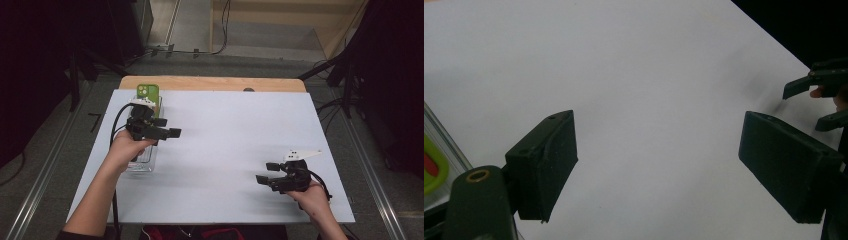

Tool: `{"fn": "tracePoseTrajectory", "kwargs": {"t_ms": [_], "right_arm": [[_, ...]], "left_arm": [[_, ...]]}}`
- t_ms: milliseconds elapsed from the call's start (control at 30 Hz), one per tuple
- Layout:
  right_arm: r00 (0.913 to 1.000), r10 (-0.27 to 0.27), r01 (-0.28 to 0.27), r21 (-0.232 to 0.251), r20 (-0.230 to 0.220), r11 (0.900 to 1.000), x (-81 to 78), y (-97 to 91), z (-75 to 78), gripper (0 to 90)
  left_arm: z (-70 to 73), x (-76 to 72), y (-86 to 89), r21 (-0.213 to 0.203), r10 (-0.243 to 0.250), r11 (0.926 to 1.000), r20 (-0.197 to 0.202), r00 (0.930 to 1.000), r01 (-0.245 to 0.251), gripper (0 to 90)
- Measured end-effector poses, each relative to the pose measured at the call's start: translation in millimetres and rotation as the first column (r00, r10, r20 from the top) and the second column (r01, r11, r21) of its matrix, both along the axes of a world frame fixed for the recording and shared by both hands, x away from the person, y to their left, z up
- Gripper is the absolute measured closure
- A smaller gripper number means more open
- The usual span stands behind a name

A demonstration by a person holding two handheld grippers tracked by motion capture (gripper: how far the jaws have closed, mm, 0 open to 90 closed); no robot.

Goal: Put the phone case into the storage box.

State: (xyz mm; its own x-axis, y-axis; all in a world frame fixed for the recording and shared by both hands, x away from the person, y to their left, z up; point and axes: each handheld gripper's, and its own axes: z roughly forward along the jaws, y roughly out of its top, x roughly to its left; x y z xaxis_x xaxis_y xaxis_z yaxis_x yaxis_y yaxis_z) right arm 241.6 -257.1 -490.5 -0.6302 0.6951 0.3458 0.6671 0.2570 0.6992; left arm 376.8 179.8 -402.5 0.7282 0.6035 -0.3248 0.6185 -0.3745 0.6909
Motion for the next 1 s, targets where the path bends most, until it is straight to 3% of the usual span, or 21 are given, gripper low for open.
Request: {"fn": "tracePoseTrajectory", "kwargs": {"t_ms": [500, 1000], "right_arm": [[0.9999, 0.002, -0.003, -0.007, -0.011, 1.0, -0.6, -7.5, -0.1, 26.1], [0.9999, -0.01, 0.01, -0.001, -0.014, 1.0, -2.4, -12.2, -1.0, 26.1]], "left_arm": [[-16.6, -21.6, -2.8, -0.016, -0.043, 0.9989, 0.03, 0.9986, 0.044, 16.0], [-29.0, -37.8, -3.5, -0.019, -0.05, 0.9985, 0.046, 0.9977, 0.051, 16.0]]}}
